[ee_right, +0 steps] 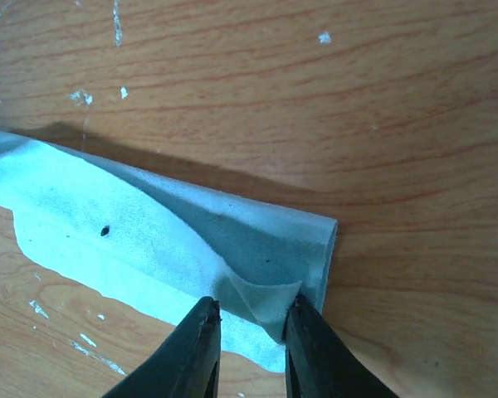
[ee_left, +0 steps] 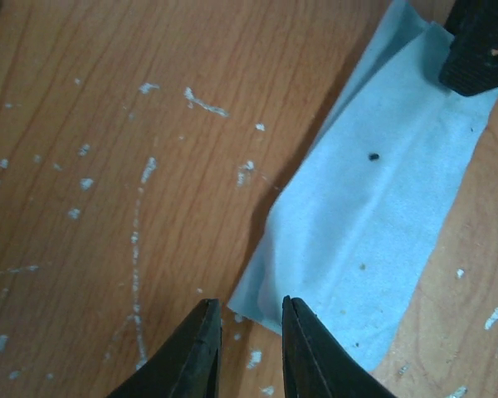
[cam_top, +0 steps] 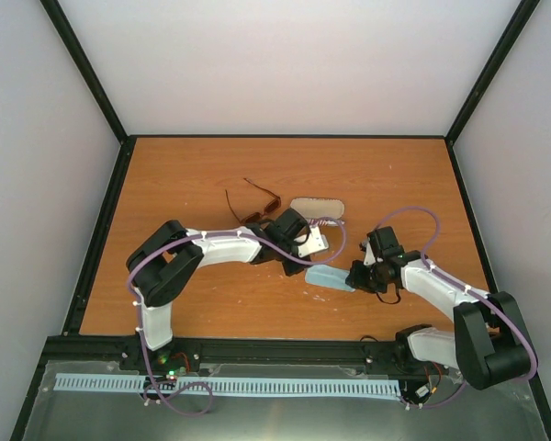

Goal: Organize the sunglasses

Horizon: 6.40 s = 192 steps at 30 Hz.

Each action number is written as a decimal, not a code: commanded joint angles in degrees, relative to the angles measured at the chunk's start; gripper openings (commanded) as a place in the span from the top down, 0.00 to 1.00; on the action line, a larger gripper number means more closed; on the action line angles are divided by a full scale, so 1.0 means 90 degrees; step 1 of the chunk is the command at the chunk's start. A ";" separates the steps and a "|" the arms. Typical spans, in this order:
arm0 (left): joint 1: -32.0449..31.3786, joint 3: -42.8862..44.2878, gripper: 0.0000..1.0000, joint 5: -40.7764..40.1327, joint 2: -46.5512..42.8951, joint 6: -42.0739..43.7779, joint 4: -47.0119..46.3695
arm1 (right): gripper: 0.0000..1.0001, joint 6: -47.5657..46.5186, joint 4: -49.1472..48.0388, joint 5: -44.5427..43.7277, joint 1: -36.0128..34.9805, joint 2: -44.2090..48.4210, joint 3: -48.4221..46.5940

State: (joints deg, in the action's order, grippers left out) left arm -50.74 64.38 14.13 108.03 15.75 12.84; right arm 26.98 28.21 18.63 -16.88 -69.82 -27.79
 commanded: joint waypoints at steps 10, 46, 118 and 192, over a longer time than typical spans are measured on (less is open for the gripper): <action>0.0086 0.0639 0.76 0.0566 0.0226 -0.0170 0.0122 | 0.78 0.0138 0.0055 -0.0306 0.0021 -0.0152 -0.0331; -0.0045 0.0469 0.94 0.0712 0.0522 -0.0148 0.0145 | 0.90 -0.0105 0.0114 -0.0017 0.0024 -0.0113 -0.0334; -0.0270 -0.0192 0.99 0.0256 -0.0098 -0.0248 -0.0353 | 0.94 -0.0117 0.0032 -0.0068 0.0026 -0.0098 -0.0278; -0.0290 -0.0582 1.00 0.0612 -0.0274 -0.0263 -0.0829 | 0.93 -0.0182 0.0152 0.0067 0.0026 0.0155 -0.0254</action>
State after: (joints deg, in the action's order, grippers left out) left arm -52.84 59.18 18.87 107.63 12.56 6.00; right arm 26.13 28.99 18.59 -16.88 -71.16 -29.85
